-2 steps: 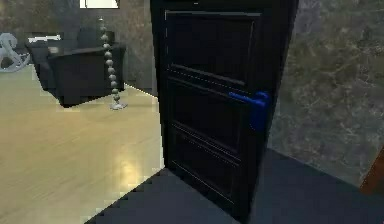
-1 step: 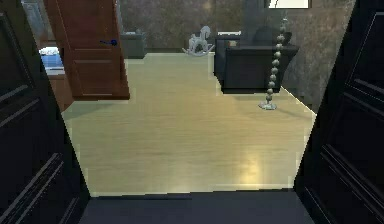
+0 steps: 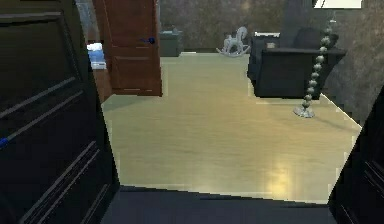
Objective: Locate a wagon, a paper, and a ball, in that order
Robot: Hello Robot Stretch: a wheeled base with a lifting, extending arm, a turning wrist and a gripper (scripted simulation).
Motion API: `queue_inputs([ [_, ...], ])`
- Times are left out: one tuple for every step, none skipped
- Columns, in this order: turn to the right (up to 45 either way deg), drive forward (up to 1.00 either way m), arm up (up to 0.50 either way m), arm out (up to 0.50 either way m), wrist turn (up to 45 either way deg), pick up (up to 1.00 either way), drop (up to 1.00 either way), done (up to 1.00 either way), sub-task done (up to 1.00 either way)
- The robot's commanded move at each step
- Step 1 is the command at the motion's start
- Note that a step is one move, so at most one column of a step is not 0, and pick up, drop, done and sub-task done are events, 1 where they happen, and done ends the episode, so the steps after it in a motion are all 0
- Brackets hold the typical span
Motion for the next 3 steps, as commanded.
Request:
queue_inputs([
  [0.0,1.0,0.0,0.0,0.0,0.0,0.0,0.0,0.0],
  [0.0,0.5,0.0,0.0,0.0,0.0,0.0,0.0,0.0],
  [-30.0,0.0,0.0,0.0,0.0,0.0,0.0,0.0,0.0],
])
